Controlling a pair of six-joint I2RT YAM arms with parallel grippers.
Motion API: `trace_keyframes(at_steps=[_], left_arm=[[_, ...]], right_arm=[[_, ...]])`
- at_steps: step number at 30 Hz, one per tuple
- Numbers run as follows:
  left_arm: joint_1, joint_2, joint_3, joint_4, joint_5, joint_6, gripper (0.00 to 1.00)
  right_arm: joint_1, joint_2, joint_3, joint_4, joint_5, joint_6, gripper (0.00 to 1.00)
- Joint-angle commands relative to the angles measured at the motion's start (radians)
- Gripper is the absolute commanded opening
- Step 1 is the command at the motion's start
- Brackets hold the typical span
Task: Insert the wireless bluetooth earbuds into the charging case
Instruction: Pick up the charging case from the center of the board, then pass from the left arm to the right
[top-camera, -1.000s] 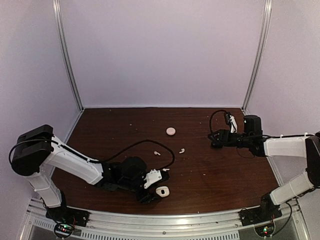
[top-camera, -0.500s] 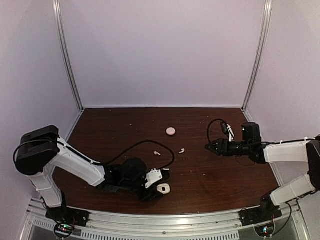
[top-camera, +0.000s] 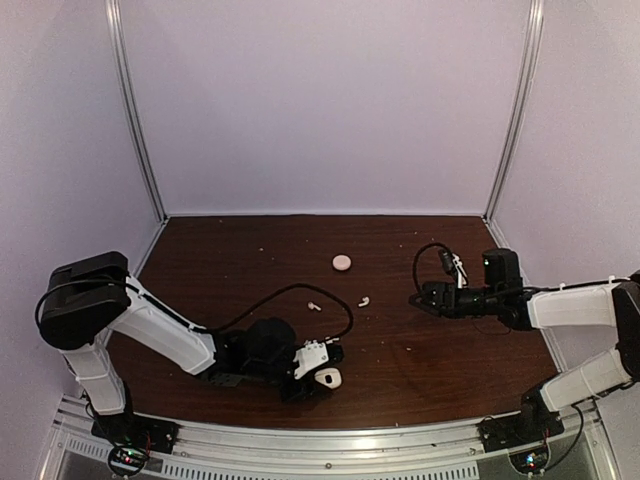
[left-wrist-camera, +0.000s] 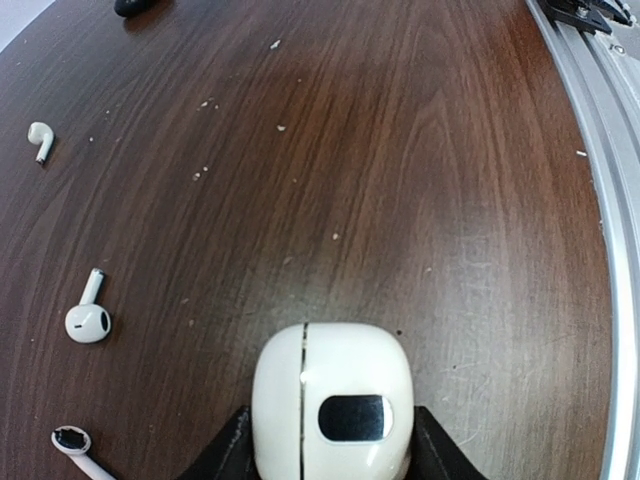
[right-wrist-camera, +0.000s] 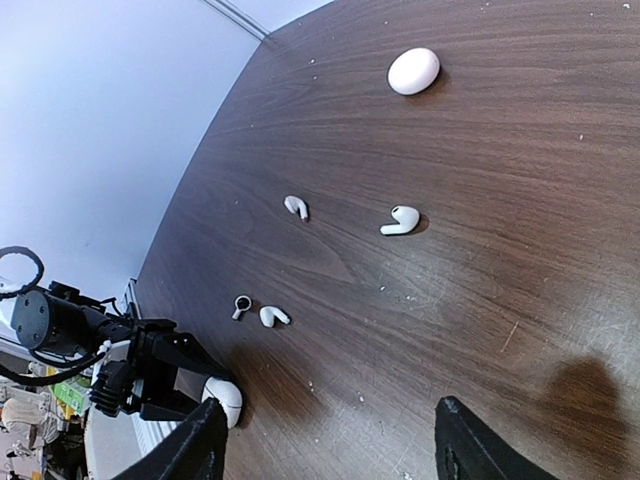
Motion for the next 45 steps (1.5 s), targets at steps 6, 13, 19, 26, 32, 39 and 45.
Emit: trace_keyframes(at_steps=[6, 13, 19, 26, 32, 39, 45], left_arm=[[-0.006, -0.116, 0.066, -0.034, -0.149, 0.102, 0.41], [-0.014, -0.186, 0.184, -0.05, -0.254, 0.222, 0.38], [-0.057, -0.187, 0.252, -0.04, -0.31, 0.299, 0.37], [-0.074, -0.171, 0.287, -0.022, -0.349, 0.312, 0.37], [-0.089, -0.172, 0.299, -0.004, -0.353, 0.326, 0.37], [-0.104, -0.162, 0.314, 0.008, -0.362, 0.34, 0.37], [-0.108, -0.148, 0.334, 0.007, -0.386, 0.344, 0.37]], right_arm=[[0.077, -0.021, -0.056, 0.15, -0.099, 0.091, 0.71], [0.175, -0.033, -0.071, 0.31, -0.142, 0.189, 0.69], [0.248, -0.037, -0.073, 0.454, -0.167, 0.253, 0.66], [0.314, -0.021, -0.068, 0.561, -0.155, 0.304, 0.6], [0.351, 0.009, -0.062, 0.625, -0.152, 0.34, 0.53], [0.386, 0.04, -0.046, 0.687, -0.145, 0.362, 0.45], [0.409, 0.084, -0.061, 0.79, -0.138, 0.421, 0.41]])
